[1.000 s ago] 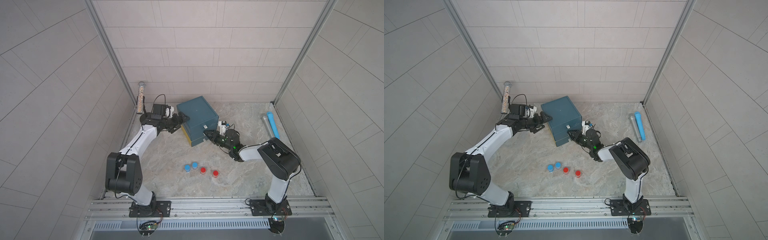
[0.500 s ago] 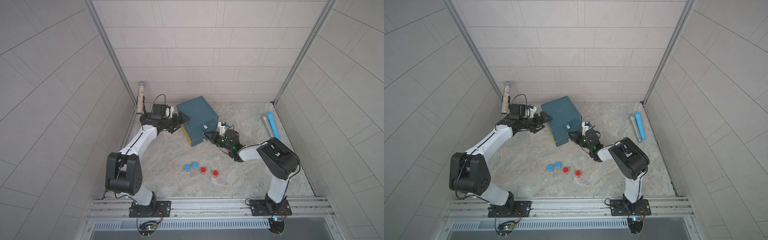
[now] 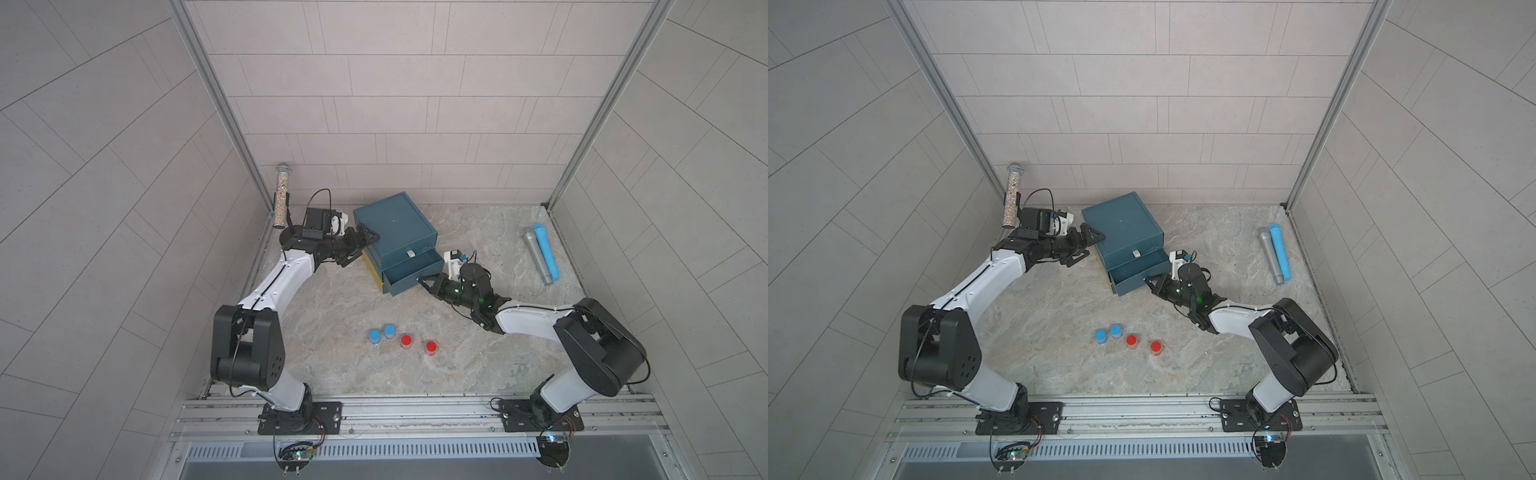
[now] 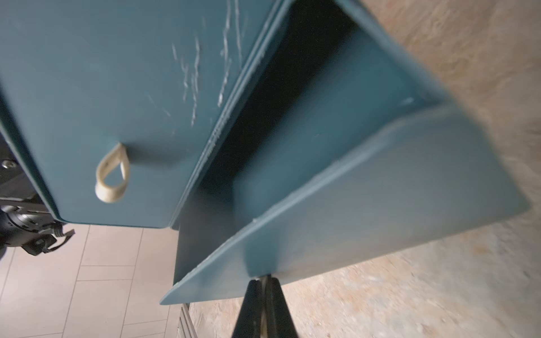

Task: Put the paint cans in the drawer according to color
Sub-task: Open the drawer in the storage box, then pick up the paint can at the center of the board.

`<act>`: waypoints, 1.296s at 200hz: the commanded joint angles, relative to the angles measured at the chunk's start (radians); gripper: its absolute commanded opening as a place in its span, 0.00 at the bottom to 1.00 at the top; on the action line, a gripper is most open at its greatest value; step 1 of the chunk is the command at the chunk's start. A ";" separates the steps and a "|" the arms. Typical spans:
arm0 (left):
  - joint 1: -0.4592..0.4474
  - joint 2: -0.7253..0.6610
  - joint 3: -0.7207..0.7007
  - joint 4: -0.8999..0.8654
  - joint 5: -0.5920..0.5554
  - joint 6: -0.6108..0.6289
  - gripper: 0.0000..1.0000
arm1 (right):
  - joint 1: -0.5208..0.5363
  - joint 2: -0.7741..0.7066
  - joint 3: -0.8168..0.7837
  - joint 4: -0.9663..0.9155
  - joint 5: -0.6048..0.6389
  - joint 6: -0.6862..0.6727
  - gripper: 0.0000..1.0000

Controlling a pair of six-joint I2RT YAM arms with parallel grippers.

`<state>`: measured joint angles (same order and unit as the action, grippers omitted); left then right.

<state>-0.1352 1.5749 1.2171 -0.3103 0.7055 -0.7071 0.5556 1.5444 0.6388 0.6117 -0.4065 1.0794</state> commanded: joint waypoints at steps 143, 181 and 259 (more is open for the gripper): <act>0.004 0.023 -0.006 -0.083 -0.055 0.022 0.97 | 0.089 -0.476 0.056 -0.828 0.292 -0.338 0.66; 0.004 0.028 -0.004 -0.082 -0.050 0.021 0.97 | 0.217 -0.519 0.115 -1.116 0.436 -0.403 0.68; 0.003 0.023 -0.007 -0.082 -0.054 0.022 0.97 | 0.439 -0.265 0.158 -1.109 0.492 -0.410 0.66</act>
<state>-0.1352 1.5749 1.2175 -0.3107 0.7029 -0.7067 0.9726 1.2339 0.7601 -0.4553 0.0334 0.6945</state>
